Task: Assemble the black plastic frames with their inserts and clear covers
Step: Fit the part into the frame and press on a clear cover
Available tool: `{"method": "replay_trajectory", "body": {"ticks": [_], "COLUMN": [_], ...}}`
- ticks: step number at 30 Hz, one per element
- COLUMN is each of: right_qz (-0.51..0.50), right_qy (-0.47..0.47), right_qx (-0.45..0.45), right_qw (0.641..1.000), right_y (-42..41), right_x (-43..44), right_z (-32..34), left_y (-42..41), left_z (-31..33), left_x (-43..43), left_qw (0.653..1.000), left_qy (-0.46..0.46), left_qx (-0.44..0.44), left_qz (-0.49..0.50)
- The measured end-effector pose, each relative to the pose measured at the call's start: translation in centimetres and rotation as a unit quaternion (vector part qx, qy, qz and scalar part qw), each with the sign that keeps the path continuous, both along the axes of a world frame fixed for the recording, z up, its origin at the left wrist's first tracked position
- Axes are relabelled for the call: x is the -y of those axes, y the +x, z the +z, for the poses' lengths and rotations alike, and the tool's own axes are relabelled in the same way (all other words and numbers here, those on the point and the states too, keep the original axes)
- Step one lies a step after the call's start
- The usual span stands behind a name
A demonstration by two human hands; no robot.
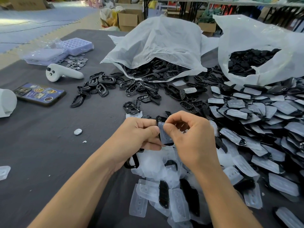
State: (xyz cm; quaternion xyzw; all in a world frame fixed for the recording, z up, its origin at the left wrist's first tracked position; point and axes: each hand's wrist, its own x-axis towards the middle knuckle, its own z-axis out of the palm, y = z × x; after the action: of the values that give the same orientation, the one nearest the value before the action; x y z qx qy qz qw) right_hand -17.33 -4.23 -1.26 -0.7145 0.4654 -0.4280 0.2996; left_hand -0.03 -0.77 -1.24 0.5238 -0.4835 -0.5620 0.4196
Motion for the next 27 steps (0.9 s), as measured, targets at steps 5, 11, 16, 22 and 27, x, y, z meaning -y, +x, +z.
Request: {"method": "replay_trajectory", "body": {"ticks": [5,11,16,22,27], "right_qz": [0.016,0.035,0.073,0.084,0.023], "right_qy": [0.045,0.119,0.203,0.251,0.153], "right_qx": [0.05,0.141,0.184,0.262,0.141], "right_qw": [0.998,0.982,0.959,0.928,0.978], "right_y": [0.2,0.3,-0.3,-0.8,-0.3], "right_x": [0.4,0.8,1.1,0.8,0.9], "right_z": [-0.3,-0.2,0.1,0.8,0.3], "left_y": [0.0,0.0,-0.2,-0.5,-0.8], "left_z": [0.0,-0.3,-0.6,-0.5,-0.2], "left_x": [0.1,0.1,0.3,0.3,0.0], "left_qw": [1.0,0.999,0.996,0.995,0.997], "left_qy": [0.002,0.006,0.026,0.041,0.017], "left_qx": [-0.023,-0.038,-0.065,-0.066,-0.051], "left_qz": [-0.001,0.02,0.057,0.069,0.048]}}
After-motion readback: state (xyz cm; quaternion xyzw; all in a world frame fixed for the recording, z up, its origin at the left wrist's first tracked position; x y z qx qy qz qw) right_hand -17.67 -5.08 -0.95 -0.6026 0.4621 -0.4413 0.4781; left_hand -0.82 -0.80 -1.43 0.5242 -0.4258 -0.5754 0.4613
